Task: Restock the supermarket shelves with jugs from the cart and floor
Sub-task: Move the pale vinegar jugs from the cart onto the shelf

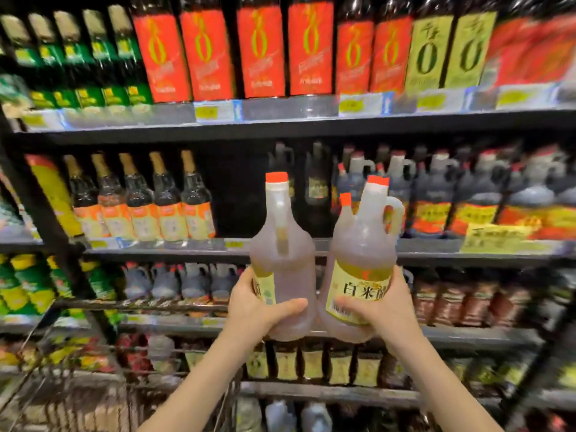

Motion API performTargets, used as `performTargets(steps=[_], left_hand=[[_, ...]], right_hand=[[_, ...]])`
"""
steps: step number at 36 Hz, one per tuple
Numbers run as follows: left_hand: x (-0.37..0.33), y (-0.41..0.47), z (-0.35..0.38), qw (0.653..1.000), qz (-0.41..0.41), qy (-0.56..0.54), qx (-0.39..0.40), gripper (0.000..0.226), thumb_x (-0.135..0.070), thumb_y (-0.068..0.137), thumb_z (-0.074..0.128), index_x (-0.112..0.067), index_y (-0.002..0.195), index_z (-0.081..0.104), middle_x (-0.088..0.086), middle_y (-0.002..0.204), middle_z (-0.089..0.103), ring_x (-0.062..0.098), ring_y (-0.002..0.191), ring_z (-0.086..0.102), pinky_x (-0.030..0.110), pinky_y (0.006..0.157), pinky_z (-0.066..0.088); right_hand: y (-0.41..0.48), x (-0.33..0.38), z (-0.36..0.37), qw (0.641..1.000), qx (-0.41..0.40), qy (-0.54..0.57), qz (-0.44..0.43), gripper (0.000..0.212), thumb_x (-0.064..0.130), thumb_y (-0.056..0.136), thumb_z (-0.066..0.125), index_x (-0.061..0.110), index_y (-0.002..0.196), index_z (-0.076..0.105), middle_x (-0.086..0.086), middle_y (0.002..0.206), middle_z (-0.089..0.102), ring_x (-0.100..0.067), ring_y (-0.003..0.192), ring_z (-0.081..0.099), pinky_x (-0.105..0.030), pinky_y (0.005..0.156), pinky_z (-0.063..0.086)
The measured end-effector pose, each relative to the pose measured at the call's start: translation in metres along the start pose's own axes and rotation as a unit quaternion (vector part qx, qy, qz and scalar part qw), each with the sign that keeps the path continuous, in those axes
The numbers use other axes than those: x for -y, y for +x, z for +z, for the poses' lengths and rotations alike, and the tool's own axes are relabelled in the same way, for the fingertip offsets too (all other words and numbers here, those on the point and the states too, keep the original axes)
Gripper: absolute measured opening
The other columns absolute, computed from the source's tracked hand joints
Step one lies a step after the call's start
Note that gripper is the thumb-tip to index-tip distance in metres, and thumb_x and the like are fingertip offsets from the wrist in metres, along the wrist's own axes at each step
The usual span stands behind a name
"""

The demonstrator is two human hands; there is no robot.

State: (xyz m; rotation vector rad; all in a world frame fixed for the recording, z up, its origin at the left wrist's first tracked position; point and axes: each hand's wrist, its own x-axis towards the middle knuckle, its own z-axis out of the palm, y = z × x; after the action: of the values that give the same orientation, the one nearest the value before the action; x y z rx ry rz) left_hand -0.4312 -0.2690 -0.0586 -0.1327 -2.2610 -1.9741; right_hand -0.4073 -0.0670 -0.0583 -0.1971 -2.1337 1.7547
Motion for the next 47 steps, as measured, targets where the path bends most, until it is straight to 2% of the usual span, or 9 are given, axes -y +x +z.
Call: performTargets(steps=[5, 11, 17, 21, 26, 32, 38, 43, 47], left_hand=[[-0.011, 0.026, 0.031, 0.999, 0.039, 0.005, 0.006, 0.077, -0.031, 0.035, 0.096, -0.029, 0.100, 0.056, -0.007, 0.097, 0.070, 0.010, 0.092, 0.067, 0.028, 0.075, 0.054], [-0.016, 0.064, 0.049, 0.995, 0.097, 0.027, 0.005, 0.071, -0.012, 0.053, 0.091, -0.034, 0.106, 0.048, -0.016, 0.103, 0.060, -0.003, 0.094, 0.058, 0.017, 0.073, 0.048], [-0.017, 0.116, 0.049, 0.980, 0.182, 0.065, 0.038, 0.089, -0.020, 0.047, 0.095, -0.036, 0.116, 0.041, -0.012, 0.116, 0.057, -0.012, 0.102, 0.055, 0.006, 0.073, 0.047], [-0.015, 0.155, 0.051, 0.975, 0.204, 0.059, 0.065, 0.098, -0.033, 0.041, 0.093, -0.033, 0.123, 0.040, -0.006, 0.122, 0.056, 0.002, 0.111, 0.056, 0.018, 0.086, 0.049], [-0.013, 0.203, 0.058, 0.968, 0.222, 0.072, 0.091, 0.098, -0.034, 0.042, 0.093, -0.043, 0.121, 0.035, -0.011, 0.122, 0.054, 0.003, 0.113, 0.055, 0.016, 0.086, 0.046], [0.010, 0.265, 0.063, 0.966, 0.188, 0.097, 0.152, 0.099, -0.044, 0.040, 0.094, -0.018, 0.124, 0.048, 0.001, 0.113, 0.065, 0.015, 0.105, 0.064, 0.036, 0.087, 0.055], [0.022, 0.293, 0.074, 0.965, 0.167, 0.100, 0.175, 0.098, -0.005, 0.053, 0.091, -0.033, 0.123, 0.028, -0.016, 0.103, 0.058, -0.003, 0.090, 0.061, 0.003, 0.067, 0.045], [0.034, 0.319, 0.078, 0.965, 0.106, 0.085, 0.223, 0.096, -0.004, 0.051, 0.091, -0.035, 0.117, 0.029, -0.013, 0.101, 0.057, 0.003, 0.094, 0.057, 0.019, 0.079, 0.042], [0.055, 0.345, 0.079, 0.963, 0.059, 0.029, 0.263, 0.107, -0.025, 0.029, 0.099, -0.032, 0.121, 0.043, 0.024, 0.109, 0.063, 0.037, 0.096, 0.064, 0.054, 0.076, 0.051]], right_hand=[[0.035, -0.006, -0.021, 0.999, -0.030, -0.001, -0.014, 0.086, 0.008, 0.044, 0.094, 0.015, 0.115, 0.045, -0.006, 0.110, 0.062, -0.023, 0.102, 0.061, -0.043, 0.088, 0.051], [0.060, -0.013, -0.037, 0.999, -0.025, 0.028, -0.035, 0.080, 0.002, 0.049, 0.091, 0.016, 0.113, 0.044, -0.001, 0.105, 0.062, -0.013, 0.097, 0.062, -0.025, 0.073, 0.050], [0.090, -0.012, -0.030, 0.997, -0.041, 0.058, -0.033, 0.099, 0.027, 0.032, 0.090, 0.018, 0.120, 0.044, -0.005, 0.109, 0.064, -0.019, 0.100, 0.064, -0.043, 0.085, 0.054], [0.111, -0.014, -0.020, 0.996, -0.058, 0.061, -0.033, 0.090, 0.007, 0.044, 0.093, 0.018, 0.119, 0.044, -0.004, 0.107, 0.063, -0.018, 0.100, 0.063, -0.039, 0.084, 0.054], [0.136, -0.016, -0.005, 0.994, -0.085, 0.059, -0.034, 0.094, 0.019, 0.037, 0.088, 0.020, 0.120, 0.044, 0.001, 0.108, 0.063, -0.011, 0.098, 0.063, -0.028, 0.077, 0.051], [0.161, -0.019, 0.009, 0.992, -0.109, 0.049, -0.033, 0.102, 0.034, 0.027, 0.087, 0.021, 0.118, 0.044, 0.004, 0.106, 0.064, -0.004, 0.093, 0.064, -0.021, 0.070, 0.052], [0.174, -0.026, 0.019, 0.989, -0.139, 0.049, -0.029, 0.102, 0.039, 0.026, 0.087, 0.020, 0.118, 0.046, 0.000, 0.107, 0.066, -0.007, 0.093, 0.066, -0.030, 0.077, 0.055], [0.182, -0.028, 0.029, 0.986, -0.155, 0.052, -0.022, 0.102, 0.038, 0.024, 0.087, 0.023, 0.116, 0.046, 0.002, 0.104, 0.066, -0.008, 0.092, 0.066, -0.028, 0.076, 0.055], [0.188, -0.025, 0.034, 0.986, -0.158, 0.050, -0.027, 0.104, 0.036, 0.023, 0.087, 0.021, 0.118, 0.046, 0.004, 0.103, 0.065, 0.002, 0.088, 0.065, -0.013, 0.066, 0.052]])
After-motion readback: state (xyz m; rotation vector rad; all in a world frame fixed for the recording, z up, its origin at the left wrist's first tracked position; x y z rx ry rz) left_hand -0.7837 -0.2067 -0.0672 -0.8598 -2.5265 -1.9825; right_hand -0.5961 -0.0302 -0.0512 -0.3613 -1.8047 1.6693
